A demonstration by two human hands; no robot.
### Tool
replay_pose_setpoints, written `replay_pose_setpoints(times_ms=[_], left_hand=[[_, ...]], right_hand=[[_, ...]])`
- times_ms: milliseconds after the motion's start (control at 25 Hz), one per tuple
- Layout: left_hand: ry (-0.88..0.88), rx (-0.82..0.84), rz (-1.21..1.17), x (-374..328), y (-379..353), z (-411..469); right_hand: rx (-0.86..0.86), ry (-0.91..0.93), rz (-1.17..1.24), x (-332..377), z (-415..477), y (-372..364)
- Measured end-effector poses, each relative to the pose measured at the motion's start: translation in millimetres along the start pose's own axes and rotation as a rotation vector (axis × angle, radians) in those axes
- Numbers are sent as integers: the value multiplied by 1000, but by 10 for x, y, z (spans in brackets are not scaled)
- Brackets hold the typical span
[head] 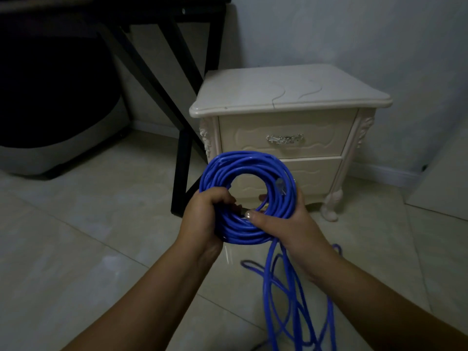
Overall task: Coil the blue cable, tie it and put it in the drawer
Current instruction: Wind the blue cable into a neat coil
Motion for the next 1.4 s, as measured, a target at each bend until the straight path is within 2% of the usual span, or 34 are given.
replay_pose_setpoints(times_ms=[80,200,320,400,440,560,640,680,760,880,1080,1240,1400], left_hand=[[2,27,16,-2,-32,-21],[-14,145,120,-48,-85,-31],[-24,222,403,-93,-145,-48],[-71,217,611,-168,-127,-50],[-123,202,703,-222,-112,-52],[-287,259,1045,-221,-191,-125],[-466,252,1335,-84,-270,-146],[-562,214,1400,-38,-294,-137],[-659,123,1381,-39,-295,-130],[-635,46,1232,-137,-234,-100],[-308,13,890,-199,-82,-56],[-153,50,623,-171,-6,-23],[-39,42,373,-72,65,82]], right_hand=[[-33,7,61,-15,12,13],[-37,-72,320,-59,79,78],[-130,-109,269,-75,175,220],[-135,-32,89,43,268,342],[-95,25,-78,126,289,371],[143,173,-634,253,221,250],[262,285,-882,215,139,80],[285,340,-951,191,103,20],[269,410,-956,181,69,4],[226,354,-763,168,87,92],[153,84,-277,-5,68,184],[128,-50,48,-53,94,193],[53,-137,162,-126,76,139]])
Point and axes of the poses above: each hand's wrist, its own z-axis towards the middle knuckle, its own y-axis out of the back of the hand, x = y × z, the point moved 5 cm from there along z, towards the middle knuckle, and after that the axes turned 13 degrees about y, right-handed, at the moved point
